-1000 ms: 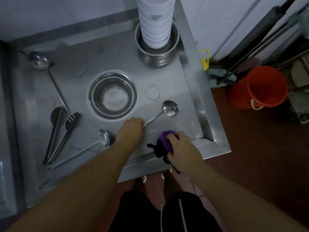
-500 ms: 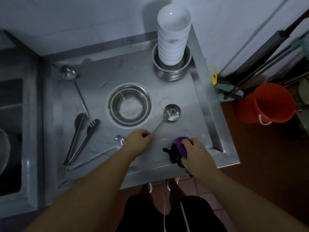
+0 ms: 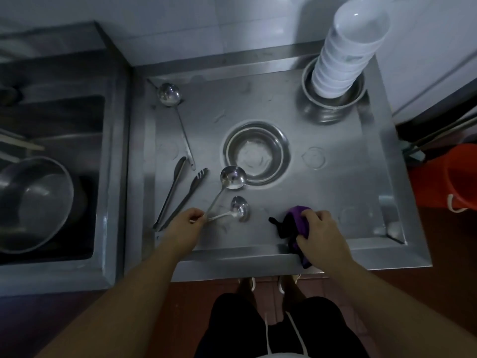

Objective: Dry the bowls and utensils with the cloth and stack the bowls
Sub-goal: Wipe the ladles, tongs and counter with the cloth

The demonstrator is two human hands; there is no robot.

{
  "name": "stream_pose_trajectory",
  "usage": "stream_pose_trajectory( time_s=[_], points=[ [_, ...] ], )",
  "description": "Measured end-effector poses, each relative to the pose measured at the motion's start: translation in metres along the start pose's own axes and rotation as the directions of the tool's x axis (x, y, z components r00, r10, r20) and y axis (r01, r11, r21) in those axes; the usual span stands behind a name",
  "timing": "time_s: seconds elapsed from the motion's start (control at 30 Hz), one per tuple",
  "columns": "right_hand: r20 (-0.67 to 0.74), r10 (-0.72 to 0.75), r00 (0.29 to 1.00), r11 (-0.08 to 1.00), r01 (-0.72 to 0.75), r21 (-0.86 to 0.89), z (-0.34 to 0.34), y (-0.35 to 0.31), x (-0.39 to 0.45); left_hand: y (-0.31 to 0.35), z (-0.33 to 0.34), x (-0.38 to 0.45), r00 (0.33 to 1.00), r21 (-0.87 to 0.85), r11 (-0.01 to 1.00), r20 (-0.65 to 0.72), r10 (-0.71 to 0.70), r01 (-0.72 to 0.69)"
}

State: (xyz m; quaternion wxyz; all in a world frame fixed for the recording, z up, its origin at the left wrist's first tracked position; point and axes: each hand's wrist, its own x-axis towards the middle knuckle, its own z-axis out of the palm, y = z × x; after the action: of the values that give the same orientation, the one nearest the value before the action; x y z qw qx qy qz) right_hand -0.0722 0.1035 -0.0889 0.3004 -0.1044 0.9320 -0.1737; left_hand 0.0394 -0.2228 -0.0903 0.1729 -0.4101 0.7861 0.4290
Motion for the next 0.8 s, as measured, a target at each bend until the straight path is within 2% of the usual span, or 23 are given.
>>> stream_pose_trajectory(
  time_s=[0.33, 0.57, 0.7, 0.8],
  points=[
    [-0.026, 0.069, 0.997, 0.997, -0.069, 0.016, 0.025, -0.032, -0.003, -0.041, -0.005, 0.019, 0.999, -0.054, 0.998, 0.016, -0.034, 0.035],
    [-0.095, 0.103, 0.990, 0.994, -0.100, 0.045, 0.027, -0.052, 0.011, -0.048, -0.004, 0.029, 0.999, 0.104, 0.994, -0.034, -0.014, 0.017],
    [-0.156, 0.093, 0.983, 0.994, -0.083, 0.072, 0.022, -0.069, 0.040, -0.051, -0.003, 0.026, 0.995, 0.223, 0.973, -0.059, 0.075, -0.060],
    [-0.197, 0.025, 0.980, 0.998, -0.035, -0.051, 0.023, -0.079, 0.062, -0.047, -0.002, 0.023, 0.989, 0.285, 0.953, -0.080, 0.128, -0.100]
  ],
)
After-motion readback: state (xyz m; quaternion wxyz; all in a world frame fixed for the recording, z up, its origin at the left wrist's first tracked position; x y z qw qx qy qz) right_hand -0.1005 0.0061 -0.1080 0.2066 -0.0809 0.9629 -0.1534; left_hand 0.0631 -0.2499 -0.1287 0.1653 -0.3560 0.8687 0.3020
